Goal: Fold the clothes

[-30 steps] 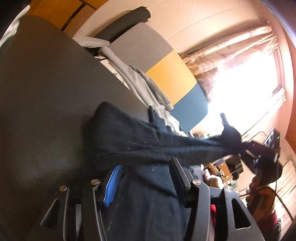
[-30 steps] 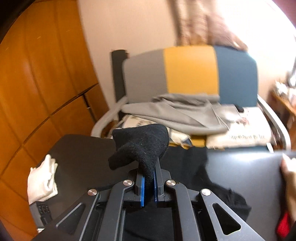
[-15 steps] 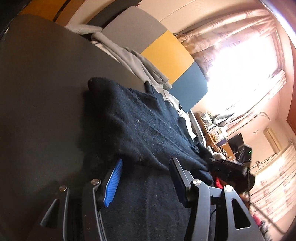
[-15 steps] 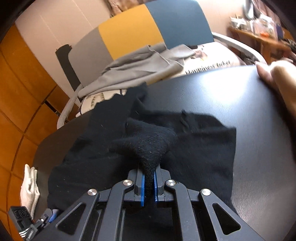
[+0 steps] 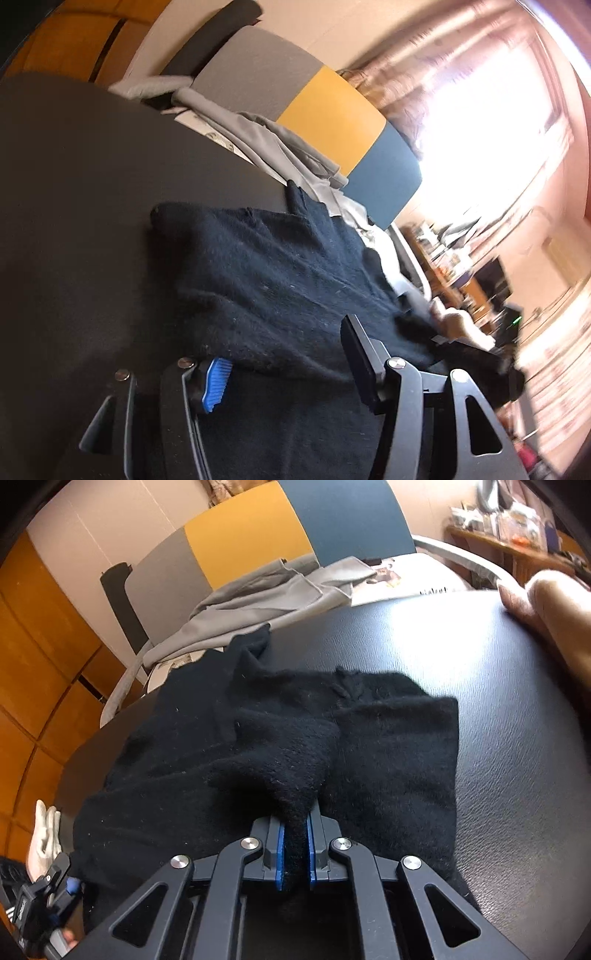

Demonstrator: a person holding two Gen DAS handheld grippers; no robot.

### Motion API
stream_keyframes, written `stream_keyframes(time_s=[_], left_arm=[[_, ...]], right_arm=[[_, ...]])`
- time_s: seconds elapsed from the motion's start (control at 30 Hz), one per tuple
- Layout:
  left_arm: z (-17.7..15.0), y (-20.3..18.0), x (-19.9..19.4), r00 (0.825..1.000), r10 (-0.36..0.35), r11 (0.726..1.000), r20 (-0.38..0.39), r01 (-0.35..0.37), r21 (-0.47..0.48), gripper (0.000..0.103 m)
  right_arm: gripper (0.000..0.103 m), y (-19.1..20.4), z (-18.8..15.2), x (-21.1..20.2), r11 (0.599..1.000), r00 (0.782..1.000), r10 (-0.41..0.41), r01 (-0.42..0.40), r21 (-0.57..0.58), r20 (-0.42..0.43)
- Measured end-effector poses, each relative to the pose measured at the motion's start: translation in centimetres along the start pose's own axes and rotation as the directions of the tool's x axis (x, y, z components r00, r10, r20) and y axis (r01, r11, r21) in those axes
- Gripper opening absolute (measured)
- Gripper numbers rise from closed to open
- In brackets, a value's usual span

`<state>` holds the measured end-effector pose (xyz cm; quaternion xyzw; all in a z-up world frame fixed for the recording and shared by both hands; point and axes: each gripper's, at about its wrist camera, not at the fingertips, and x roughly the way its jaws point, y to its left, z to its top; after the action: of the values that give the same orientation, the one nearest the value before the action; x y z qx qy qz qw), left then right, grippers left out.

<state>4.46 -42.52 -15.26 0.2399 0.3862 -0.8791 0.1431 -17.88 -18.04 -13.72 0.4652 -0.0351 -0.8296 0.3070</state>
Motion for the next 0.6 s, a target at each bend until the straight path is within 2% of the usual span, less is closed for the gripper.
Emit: stream_keyframes(time_s=[0.1,0.13,0.17,0.23,0.27,0.37,0.43,0.6], left_arm=[[-0.3,0.1,0.1,1.0,0.017,1.0,-0.017,-0.016,0.024,0.057],[-0.5,0.2,0.1,0.999,0.024,0.999,-0.026,-0.023,0.032,0.057],[-0.8,0.3,0.2,0.999,0.026,0.999,-0.038,-0.025,0.035,0.057],[-1.0,0.8,0.3,0.998,0.018,1.0,-0.054,-0.017,0.018,0.057],[-1.0,1.0,0.2,0.998,0.016,1.0,-0.055,-0.015,0.009,0.057],[-0.9,1.7,0.0,0.999,0.006,1.0,-0.046,-0.007,-0.022,0.057],[-0.9,1.7,0.0,0.999,0.008,1.0,-0.043,-0.008,-0.017,0.057],[-1.0,1.6,0.3,0.998,0.01,1.0,-0.058,-0.009,0.005,0.057]], right_arm=[[0.008,0.5,0.9,-1.6,0.999,0.999,-0.014,0.016,-0.036,0.047],[0.008,0.0,1.2,-2.0,1.0,0.998,-0.012,0.013,-0.009,0.065],[0.012,-0.9,1.3,-2.1,0.999,0.998,0.01,-0.013,0.042,0.063],[0.033,-2.9,0.9,-1.5,0.992,1.0,0.015,-0.018,0.126,0.024],[0.051,-3.7,0.3,-1.4,0.99,1.0,-0.001,-0.001,0.138,0.014],[0.054,-5.2,-1.1,-2.1,0.985,0.999,0.02,-0.024,0.169,0.03],[0.056,-5.3,-1.3,-2.6,0.988,0.999,-0.001,-0.006,0.155,0.041],[0.068,-4.5,0.1,-3.0,0.991,0.997,0.004,-0.014,0.133,0.074]])
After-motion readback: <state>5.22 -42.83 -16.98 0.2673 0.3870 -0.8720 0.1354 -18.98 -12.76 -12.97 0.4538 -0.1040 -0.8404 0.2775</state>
